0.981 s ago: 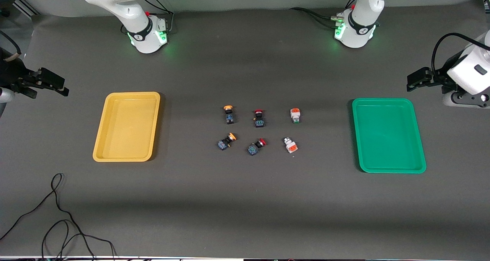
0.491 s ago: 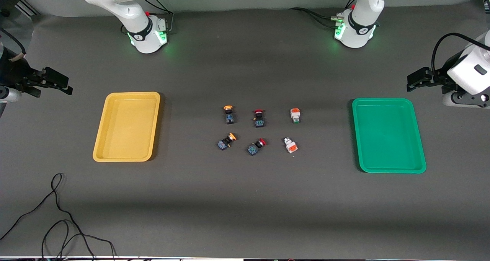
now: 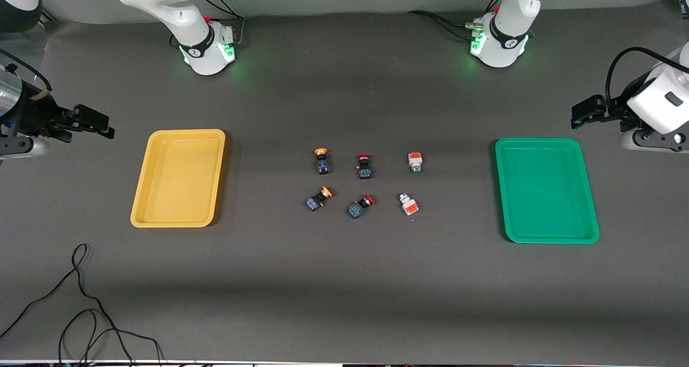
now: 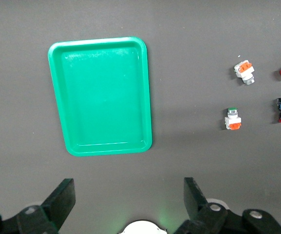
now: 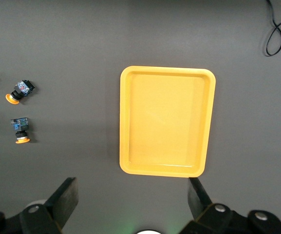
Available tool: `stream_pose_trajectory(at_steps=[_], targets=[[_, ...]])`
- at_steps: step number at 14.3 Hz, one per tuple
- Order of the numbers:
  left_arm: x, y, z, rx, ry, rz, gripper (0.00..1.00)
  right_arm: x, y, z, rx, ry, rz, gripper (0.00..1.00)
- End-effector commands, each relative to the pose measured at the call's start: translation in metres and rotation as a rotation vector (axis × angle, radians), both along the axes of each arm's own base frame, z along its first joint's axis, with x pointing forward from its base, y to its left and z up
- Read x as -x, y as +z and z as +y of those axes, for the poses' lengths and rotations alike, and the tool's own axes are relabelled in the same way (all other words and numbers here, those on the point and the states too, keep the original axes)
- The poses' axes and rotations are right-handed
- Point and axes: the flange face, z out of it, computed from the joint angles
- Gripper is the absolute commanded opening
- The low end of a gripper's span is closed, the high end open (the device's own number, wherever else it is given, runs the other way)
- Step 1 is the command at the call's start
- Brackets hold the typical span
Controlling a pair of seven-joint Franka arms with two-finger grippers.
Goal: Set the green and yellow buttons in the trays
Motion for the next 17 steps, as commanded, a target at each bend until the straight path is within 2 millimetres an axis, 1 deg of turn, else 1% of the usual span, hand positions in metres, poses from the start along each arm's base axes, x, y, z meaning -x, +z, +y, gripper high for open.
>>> stream_pose_trajectory(at_steps=[1, 2, 3, 5, 6, 7, 8, 9, 10, 11, 12, 13, 15, 16, 17], targets=[[0.006, -0.01, -0.008, 0.005, -0.022, 0.012, 0.99, -0.002, 0.008, 0.005, -0.021, 0.001, 0.02, 1.0], [0.007, -0.016, -0.011, 0.003, -0.015, 0.018, 1.0, -0.007, -0.005, 0.013, -0.041, 0.005, 0.046, 1.0], [0.013, -0.023, -0.023, 0.003, -0.032, 0.024, 1.0, -0.01, -0.008, 0.02, -0.075, -0.009, 0.061, 1.0], [0.024, -0.041, -0.046, -0.006, 0.007, -0.008, 1.0, -0.013, -0.016, 0.025, -0.096, -0.011, 0.089, 1.0], [0.029, -0.054, -0.069, -0.013, 0.012, -0.013, 1.0, -0.017, -0.025, 0.028, -0.101, -0.011, 0.106, 1.0], [0.031, -0.065, -0.087, -0.02, 0.026, -0.018, 1.0, -0.023, -0.04, 0.026, -0.098, -0.017, 0.133, 1.0], [0.035, -0.078, -0.111, -0.022, 0.034, -0.027, 1.0, -0.031, -0.057, 0.024, -0.098, -0.028, 0.161, 1.0], [0.039, -0.09, -0.131, -0.014, 0.059, -0.043, 1.0, -0.043, -0.069, 0.027, -0.109, -0.038, 0.175, 1.0], [0.045, -0.1, -0.154, 0.005, 0.077, -0.057, 1.0, -0.055, -0.077, 0.038, -0.102, -0.083, 0.187, 1.0], [0.051, -0.111, -0.174, 0.009, 0.091, -0.063, 1.0, -0.06, -0.089, 0.065, -0.071, -0.154, 0.212, 0.99], [0.056, -0.117, -0.193, 0.009, 0.11, -0.068, 1.0, -0.064, -0.099, 0.091, -0.03, -0.187, 0.227, 0.99], [0.061, -0.122, -0.212, 0.01, 0.122, -0.071, 1.0, -0.068, -0.116, 0.1, -0.012, -0.216, 0.255, 0.98], [0.072, -0.13, -0.239, 0.016, 0.141, -0.084, 1.0, -0.07, -0.122, 0.113, -0.033, -0.208, 0.267, 0.99], [0.08, -0.137, -0.248, 0.013, 0.138, -0.081, 1.0, -0.071, -0.129, 0.118, -0.06, -0.21, 0.284, 0.99], [0.085, -0.143, -0.252, 0.01, 0.133, -0.078, 1.0, -0.07, -0.133, 0.13, -0.099, -0.203, 0.303, 0.99]])
